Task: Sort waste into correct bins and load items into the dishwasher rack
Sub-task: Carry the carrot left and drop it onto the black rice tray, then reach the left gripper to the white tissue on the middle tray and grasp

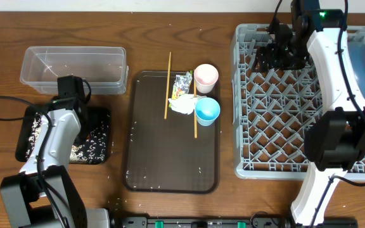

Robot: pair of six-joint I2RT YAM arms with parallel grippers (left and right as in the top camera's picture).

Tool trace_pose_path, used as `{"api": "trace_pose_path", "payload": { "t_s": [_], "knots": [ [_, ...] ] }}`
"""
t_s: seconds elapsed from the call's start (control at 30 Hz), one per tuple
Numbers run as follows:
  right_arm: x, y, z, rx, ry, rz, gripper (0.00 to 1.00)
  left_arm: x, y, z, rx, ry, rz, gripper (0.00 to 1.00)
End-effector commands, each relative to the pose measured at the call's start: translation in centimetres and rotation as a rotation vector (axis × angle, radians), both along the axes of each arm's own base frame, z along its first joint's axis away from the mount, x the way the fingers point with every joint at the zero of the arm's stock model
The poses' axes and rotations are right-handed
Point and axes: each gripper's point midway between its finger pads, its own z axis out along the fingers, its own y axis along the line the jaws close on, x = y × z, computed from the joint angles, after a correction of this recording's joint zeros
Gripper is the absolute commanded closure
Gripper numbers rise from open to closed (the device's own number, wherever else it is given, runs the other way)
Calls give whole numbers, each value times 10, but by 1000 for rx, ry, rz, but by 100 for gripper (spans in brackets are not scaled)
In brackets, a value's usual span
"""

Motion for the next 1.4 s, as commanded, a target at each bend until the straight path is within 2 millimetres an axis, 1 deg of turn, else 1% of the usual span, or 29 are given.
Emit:
{"api": "trace_pose_path", "payload": {
  "t_s": [0.0,0.07,0.23,0.27,0.33,0.4,0.47,0.57,0.6,0.7,0.77,0.87,0.9,0.97,1.1,1.2,1.27,1.37],
  "knots": [
    [-2,4,16,-1,-39,22,17,-4,4,-2,21,18,10,53],
    [-2,4,16,-2,-38,27,18,-4,4,-2,21,18,10,50],
    [-3,4,16,-2,-37,27,17,-2,4,-2,24,14,-2,50],
    [-3,4,16,-2,-37,27,17,1,4,1,24,11,-22,50],
    [-3,4,16,-2,-37,26,17,12,-3,7,-11,-8,-109,50],
    [-2,4,16,-2,-38,26,17,28,-16,20,-63,-53,-227,50],
    [-2,4,16,-2,-38,26,16,44,-31,39,-84,-112,-356,46],
    [-2,4,16,-2,-38,26,16,58,-52,65,-56,-169,-524,42],
    [-2,4,16,-2,-38,26,16,61,-61,72,-41,-181,-579,39],
    [-3,4,16,-1,-37,26,16,70,-96,84,-1,-211,-774,31],
    [-2,4,16,-1,-37,27,14,75,-124,85,17,-217,-903,26],
    [-3,4,16,-1,-37,26,14,81,-163,77,31,-213,-1065,22],
    [-3,4,16,-1,-36,26,14,83,-178,70,33,-202,-1126,21],
    [-3,4,16,-1,-33,26,14,85,-196,56,34,-177,-1202,21],
    [-5,4,15,-1,-29,27,14,87,-224,21,31,-109,-1330,21],
    [-4,4,16,-1,-30,26,13,87,-243,-1,40,-74,-1426,21],
    [-4,4,16,-1,-30,27,13,88,-256,-12,52,-65,-1492,21],
    [-4,4,16,-1,-29,27,13,90,-273,-23,72,-68,-1570,21]
  ]
}}
